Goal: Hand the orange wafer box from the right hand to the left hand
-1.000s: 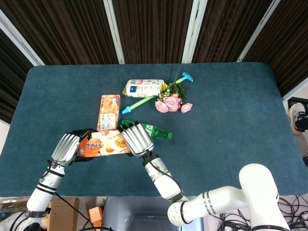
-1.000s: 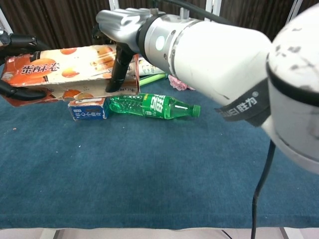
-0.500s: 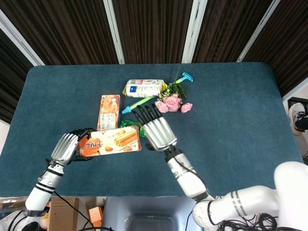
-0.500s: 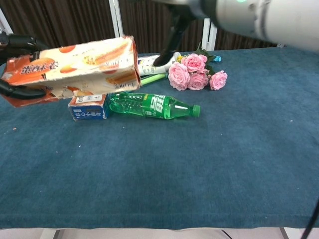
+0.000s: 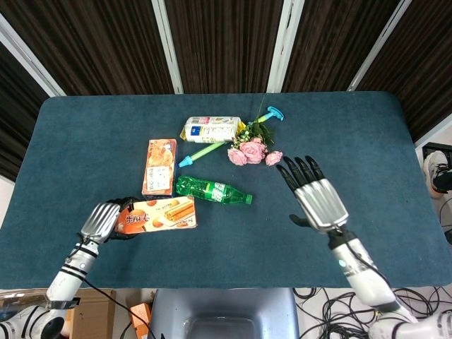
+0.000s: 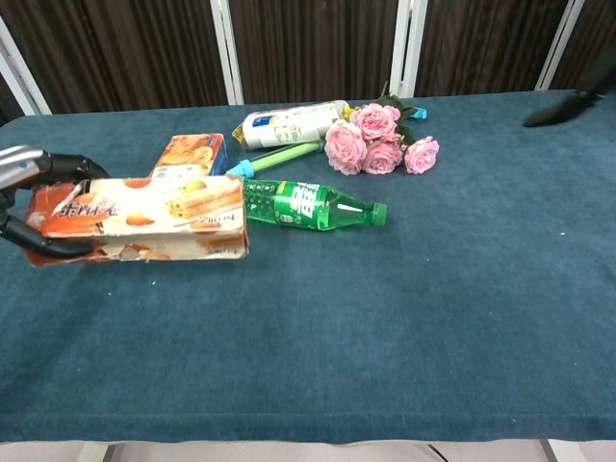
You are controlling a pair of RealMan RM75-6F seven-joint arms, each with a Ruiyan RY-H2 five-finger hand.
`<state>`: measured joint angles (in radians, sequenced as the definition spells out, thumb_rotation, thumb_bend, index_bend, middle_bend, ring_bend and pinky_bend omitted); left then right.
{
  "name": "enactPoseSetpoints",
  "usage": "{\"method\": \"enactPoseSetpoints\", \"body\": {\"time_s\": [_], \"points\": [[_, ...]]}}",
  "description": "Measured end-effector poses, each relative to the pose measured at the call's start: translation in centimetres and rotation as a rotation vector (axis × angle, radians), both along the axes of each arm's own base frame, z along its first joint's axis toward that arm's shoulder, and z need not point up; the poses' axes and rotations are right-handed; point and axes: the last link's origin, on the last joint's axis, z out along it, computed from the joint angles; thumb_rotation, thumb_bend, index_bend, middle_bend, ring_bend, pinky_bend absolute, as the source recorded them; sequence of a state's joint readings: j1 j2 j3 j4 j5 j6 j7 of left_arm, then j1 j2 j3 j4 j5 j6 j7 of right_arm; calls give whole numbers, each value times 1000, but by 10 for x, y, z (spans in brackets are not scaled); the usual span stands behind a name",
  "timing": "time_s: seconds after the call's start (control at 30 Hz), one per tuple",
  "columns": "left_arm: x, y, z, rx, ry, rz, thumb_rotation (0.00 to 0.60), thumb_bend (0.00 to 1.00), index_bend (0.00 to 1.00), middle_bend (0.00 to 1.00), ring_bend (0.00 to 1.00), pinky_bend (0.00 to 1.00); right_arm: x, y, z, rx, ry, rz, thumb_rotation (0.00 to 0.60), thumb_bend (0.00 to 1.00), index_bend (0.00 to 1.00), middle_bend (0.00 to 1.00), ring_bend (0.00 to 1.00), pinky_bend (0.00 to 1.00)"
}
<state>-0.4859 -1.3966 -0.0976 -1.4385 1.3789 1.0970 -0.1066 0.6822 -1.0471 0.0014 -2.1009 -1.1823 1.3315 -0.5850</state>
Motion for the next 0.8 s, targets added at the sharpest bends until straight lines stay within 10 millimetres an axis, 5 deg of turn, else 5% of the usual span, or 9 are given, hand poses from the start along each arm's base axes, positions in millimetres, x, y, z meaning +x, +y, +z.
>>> {"method": "enactPoseSetpoints", "body": {"time_s": [0.13,0.27,0.4,0.8], "points": [[-30,2,-7,-24,80,60,600,268,549,606,503,493,-58,28,15,21,3,-35,600,57,0,0,0,0],[-52,-2,-6,-53,118,107,600,241,284,279,170,270,-114,54,32,18,39,-111,600,57,0,0,0,0],[-66,-6,0,-104,153,154,600,179,8,8,0,74,-137,66,41,11,53,-147,600,56,0,0,0,0],[-60,-32,39,-97,180,152,600,198,0,0,0,40,-160,86,41,-45,49,-186,600,56,0,0,0,0]]}}
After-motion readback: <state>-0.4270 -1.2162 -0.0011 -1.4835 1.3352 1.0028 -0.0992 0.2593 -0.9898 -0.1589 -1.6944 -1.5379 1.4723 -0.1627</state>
